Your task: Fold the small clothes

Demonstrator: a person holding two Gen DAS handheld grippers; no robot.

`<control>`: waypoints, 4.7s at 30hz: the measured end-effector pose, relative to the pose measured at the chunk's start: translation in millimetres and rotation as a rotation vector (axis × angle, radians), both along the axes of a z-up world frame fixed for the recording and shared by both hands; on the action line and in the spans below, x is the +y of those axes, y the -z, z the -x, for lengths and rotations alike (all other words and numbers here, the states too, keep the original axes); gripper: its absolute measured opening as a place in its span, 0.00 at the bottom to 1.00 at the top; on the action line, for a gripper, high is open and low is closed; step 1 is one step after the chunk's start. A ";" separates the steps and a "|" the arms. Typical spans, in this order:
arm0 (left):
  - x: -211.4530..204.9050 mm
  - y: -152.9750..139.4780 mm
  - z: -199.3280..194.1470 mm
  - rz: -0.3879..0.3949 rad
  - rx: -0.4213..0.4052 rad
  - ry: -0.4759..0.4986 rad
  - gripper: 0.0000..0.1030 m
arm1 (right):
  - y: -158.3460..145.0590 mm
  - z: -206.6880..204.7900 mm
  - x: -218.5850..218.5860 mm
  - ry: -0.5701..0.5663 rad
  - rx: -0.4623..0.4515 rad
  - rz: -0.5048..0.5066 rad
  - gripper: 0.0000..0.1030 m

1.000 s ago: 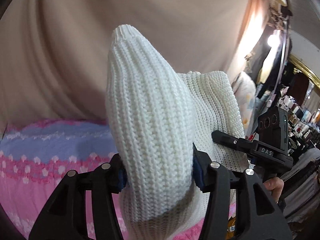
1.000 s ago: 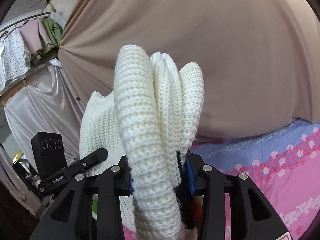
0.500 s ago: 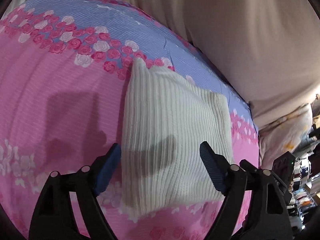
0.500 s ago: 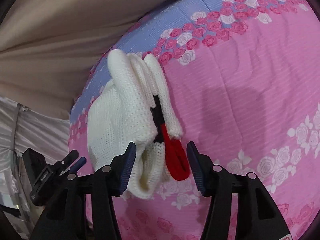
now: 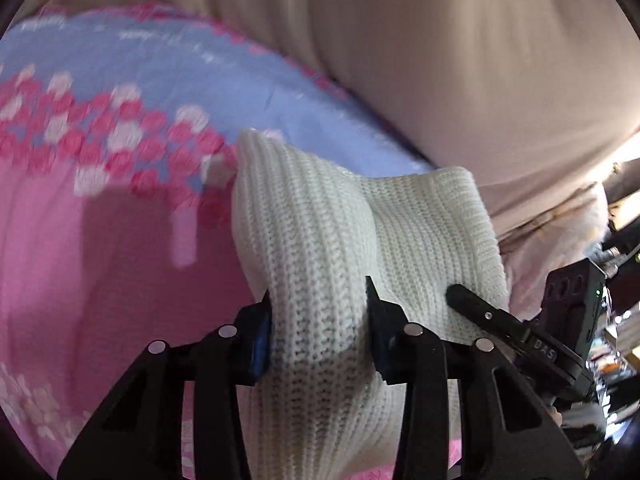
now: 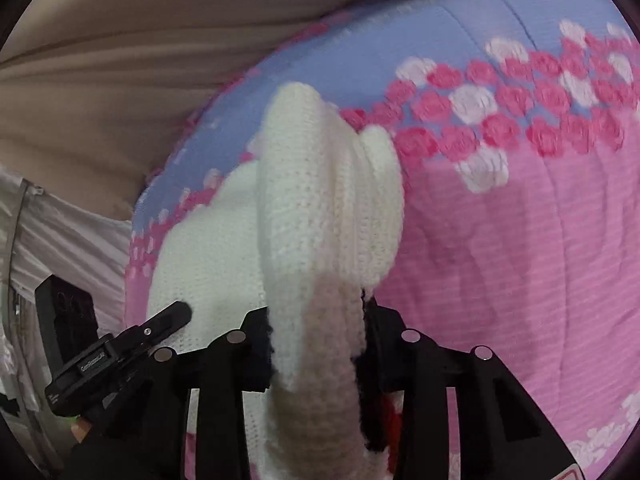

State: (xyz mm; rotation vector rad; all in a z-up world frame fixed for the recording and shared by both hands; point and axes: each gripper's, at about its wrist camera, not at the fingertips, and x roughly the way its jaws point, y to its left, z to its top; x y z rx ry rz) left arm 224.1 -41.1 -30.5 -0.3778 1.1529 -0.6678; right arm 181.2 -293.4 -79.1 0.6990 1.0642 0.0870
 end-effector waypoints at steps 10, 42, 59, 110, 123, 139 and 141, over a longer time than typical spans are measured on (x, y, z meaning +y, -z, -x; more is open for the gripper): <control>-5.9 27.1 29.3 -0.197 -0.034 -0.096 0.49 | 24.5 23.0 -26.2 0.096 0.109 0.149 0.36; -28.3 9.9 120.6 -0.634 -0.287 -0.090 0.88 | -46.6 140.5 29.8 0.078 -0.017 0.403 0.14; -45.8 17.3 183.2 -0.661 -0.363 -0.152 0.90 | -33.9 204.1 64.1 0.179 -0.025 0.640 0.63; -48.7 32.8 185.4 -0.706 -0.323 -0.130 0.86 | -18.3 202.4 81.0 0.165 0.052 0.637 0.63; -49.6 35.6 183.5 -0.705 -0.316 -0.126 0.85 | -16.9 201.0 80.9 0.162 0.058 0.636 0.62; -53.1 39.4 180.4 -0.715 -0.315 -0.118 0.80 | -14.0 195.5 83.1 0.144 0.074 0.646 0.59; -53.3 39.5 180.5 -0.715 -0.313 -0.118 0.80 | -13.5 193.6 81.7 0.141 0.075 0.646 0.58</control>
